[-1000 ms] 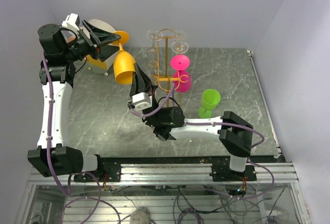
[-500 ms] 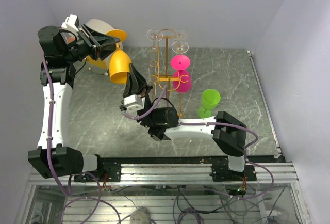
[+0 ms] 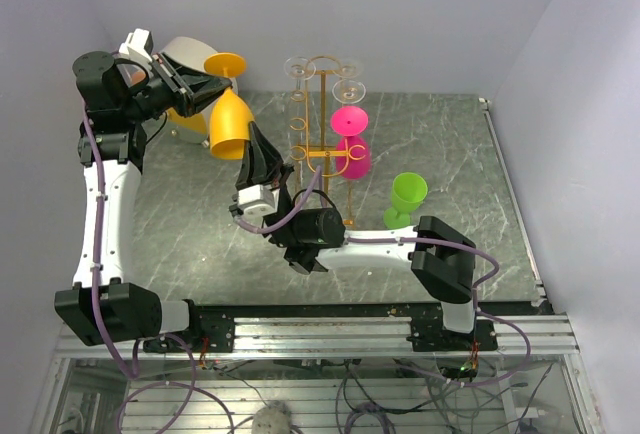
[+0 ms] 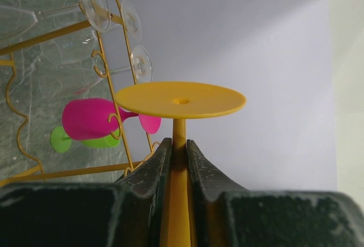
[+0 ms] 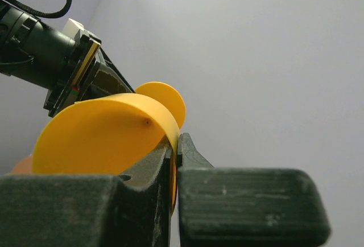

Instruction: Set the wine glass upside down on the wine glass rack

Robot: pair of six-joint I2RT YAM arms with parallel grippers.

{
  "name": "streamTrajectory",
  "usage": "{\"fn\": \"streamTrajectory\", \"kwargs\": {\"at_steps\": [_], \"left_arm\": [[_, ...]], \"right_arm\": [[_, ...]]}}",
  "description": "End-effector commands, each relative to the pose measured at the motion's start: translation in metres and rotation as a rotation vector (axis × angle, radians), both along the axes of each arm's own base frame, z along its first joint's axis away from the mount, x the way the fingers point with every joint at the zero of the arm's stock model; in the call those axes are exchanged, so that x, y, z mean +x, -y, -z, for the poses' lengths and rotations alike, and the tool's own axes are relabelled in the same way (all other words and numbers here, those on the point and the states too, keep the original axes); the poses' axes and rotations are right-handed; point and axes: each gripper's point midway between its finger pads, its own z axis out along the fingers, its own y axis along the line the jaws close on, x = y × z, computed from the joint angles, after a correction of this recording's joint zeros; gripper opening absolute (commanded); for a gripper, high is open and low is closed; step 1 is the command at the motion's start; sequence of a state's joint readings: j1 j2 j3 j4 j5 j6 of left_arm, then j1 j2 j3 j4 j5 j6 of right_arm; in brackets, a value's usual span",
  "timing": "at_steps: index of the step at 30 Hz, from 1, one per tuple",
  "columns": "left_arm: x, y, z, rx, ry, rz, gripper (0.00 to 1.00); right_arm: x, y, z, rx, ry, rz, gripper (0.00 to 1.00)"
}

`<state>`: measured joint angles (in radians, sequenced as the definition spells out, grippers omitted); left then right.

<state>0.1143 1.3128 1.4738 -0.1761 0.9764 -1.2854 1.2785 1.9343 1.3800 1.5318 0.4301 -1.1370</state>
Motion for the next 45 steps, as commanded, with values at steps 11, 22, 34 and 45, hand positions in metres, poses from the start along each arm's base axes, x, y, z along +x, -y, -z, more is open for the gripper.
{"fn": "streamTrajectory", "kwargs": {"at_steps": [11, 22, 34, 45], "left_arm": [[-0.023, 0.010, -0.023, 0.009, 0.177, 0.095, 0.07], [-0.002, 0.004, -0.016, 0.234, 0.338, 0.106, 0.07], [0.017, -0.017, 0.003, 0.611, 0.533, 0.077, 0.07], [0.055, -0.021, 0.064, 0.959, 0.888, -0.089, 0.07]], "right_arm": [[-0.021, 0.042, -0.021, 0.291, 0.050, -0.080, 0.00], [-0.047, 0.026, -0.023, 0.148, -0.035, -0.191, 0.77], [-0.095, 0.058, -0.050, 0.146, -0.113, -0.251, 1.00], [-0.063, 0.117, -0.071, 0.178, -0.518, -0.032, 1.00]]}}
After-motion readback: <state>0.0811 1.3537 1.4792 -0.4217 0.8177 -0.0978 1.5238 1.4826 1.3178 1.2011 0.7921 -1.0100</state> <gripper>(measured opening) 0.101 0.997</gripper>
